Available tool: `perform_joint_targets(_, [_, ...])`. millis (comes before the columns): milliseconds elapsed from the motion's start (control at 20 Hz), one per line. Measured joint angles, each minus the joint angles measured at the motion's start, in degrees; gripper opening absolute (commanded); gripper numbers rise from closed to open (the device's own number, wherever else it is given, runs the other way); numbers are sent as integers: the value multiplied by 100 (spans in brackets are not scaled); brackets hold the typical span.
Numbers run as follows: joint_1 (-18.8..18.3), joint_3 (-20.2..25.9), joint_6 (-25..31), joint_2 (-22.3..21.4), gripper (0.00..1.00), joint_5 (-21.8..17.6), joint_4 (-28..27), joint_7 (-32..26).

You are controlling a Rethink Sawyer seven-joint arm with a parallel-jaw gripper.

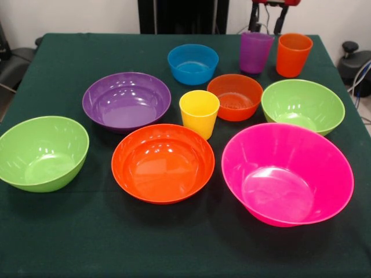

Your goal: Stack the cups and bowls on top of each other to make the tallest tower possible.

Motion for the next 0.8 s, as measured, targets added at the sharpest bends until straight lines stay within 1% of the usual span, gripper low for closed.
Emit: perform_joint_targets(800, [-11,31,0,-12,100,5,1,0])
